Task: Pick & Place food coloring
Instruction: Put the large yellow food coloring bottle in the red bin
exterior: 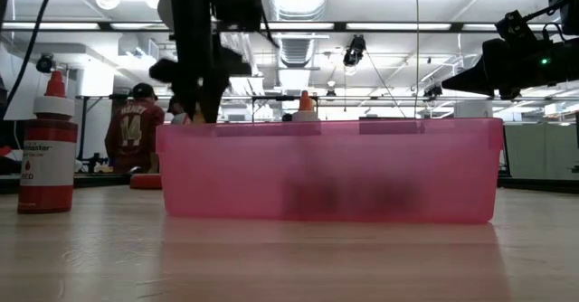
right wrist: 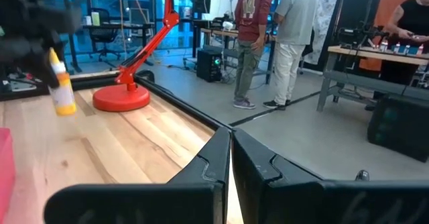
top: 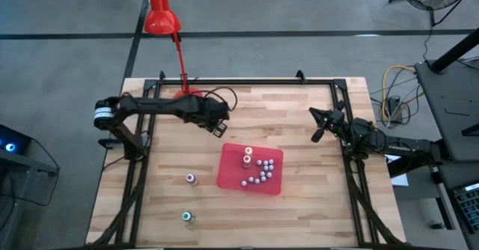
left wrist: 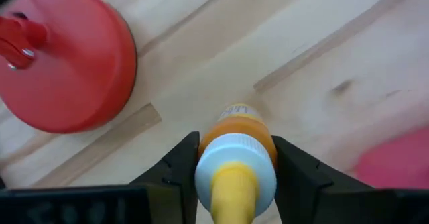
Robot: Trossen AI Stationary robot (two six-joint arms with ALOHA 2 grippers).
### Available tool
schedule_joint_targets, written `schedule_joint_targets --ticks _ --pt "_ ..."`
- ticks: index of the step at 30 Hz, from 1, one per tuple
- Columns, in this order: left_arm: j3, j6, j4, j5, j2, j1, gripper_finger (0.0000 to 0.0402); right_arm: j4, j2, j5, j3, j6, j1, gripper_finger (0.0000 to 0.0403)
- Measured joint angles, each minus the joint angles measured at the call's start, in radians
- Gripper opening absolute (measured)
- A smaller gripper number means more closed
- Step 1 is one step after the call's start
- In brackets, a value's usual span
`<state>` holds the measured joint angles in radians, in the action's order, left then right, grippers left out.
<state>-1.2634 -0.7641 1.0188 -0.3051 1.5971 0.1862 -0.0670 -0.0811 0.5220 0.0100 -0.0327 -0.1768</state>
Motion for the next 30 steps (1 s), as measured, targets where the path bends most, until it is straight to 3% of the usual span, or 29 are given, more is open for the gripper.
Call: schedule_joint_targets --ticks 8,17,30 --pt "-0.153 0.061 0.17 0.004 -0.067 -0.085 0.0119 0.0 -0.001 0.0 0.0 0.0 0.0 0.0009" --pt "-0.293 0.154 0.257 0.042 -0.105 -0.296 0.0119 0.0 0.0 0.0 0.0 -0.001 0.0 0.0009" --pt "-0.301 0.273 0.261 0.087 -0.082 -0.517 0.0118 0.0 0.0 0.0 0.0 0.011 0.0 0.0009"
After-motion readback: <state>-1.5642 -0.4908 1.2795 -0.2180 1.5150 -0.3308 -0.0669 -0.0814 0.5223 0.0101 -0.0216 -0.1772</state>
